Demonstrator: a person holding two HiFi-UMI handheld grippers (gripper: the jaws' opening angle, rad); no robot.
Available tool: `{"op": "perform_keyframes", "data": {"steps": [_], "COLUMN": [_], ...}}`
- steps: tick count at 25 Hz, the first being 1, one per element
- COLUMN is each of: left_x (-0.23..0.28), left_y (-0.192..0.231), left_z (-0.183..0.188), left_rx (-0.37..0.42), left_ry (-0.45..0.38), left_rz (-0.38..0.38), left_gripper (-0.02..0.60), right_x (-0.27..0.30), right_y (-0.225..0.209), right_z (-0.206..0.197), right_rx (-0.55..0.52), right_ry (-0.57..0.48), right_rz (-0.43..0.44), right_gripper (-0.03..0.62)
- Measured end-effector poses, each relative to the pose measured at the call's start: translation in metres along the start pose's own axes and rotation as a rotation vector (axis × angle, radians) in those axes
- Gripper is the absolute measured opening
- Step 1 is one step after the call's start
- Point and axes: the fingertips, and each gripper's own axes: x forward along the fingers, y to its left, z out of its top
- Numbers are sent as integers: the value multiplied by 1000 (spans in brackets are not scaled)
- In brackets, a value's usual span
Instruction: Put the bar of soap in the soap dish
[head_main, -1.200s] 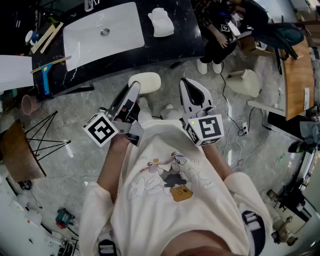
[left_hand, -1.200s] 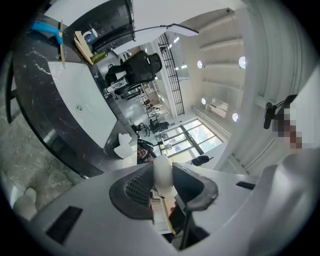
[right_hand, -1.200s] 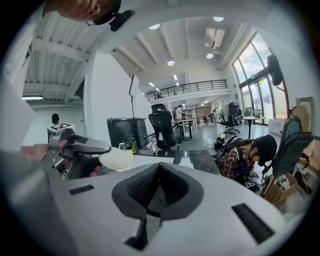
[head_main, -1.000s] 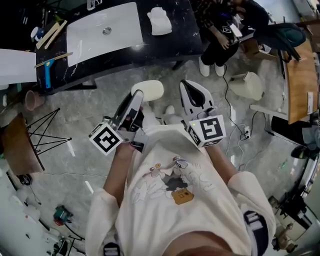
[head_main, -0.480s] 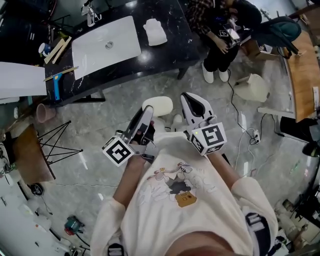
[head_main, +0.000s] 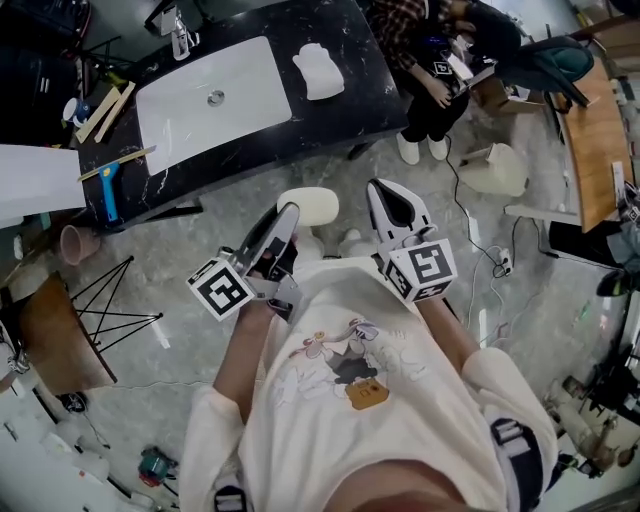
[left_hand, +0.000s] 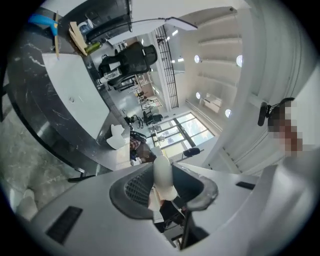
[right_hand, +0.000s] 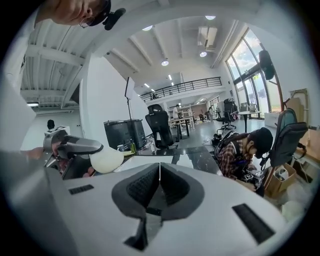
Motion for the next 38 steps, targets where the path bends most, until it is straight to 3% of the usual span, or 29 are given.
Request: {"op": "perform_keyframes", "data": {"steps": [5,9,15,22,29,31,34,38], "left_x": [16,36,77,152,218,231,252,275], "left_y": [19,21,16,23,50,57,69,88], "left_z": [29,48,74,101,119,122,127,124], "left_rx": [59,93,207,337,482,559,754,986], "left_ry": [150,182,107,49,-12,-25,-18,50], "left_rz": [-13,-12,25,124,305,369,455,515], "left_gripper": [123,123,123,123,121,121,121,121], "right_x": [15,19,38,77,115,122,134,144], "right_y": [3,-1,-26,-90,-153,-167,-183,-193], "right_z": [4,9,16,28,47,53,56,52], "right_rx": [-9,6,19,0,-14,-18,-27,-5], "right_ry": [-5,-5,4,43,70,71,76,115], "right_rz": [-58,-85,-62,44,177,210,245,270], "right_gripper": [8,8,8,8,8,8,8,8]}}
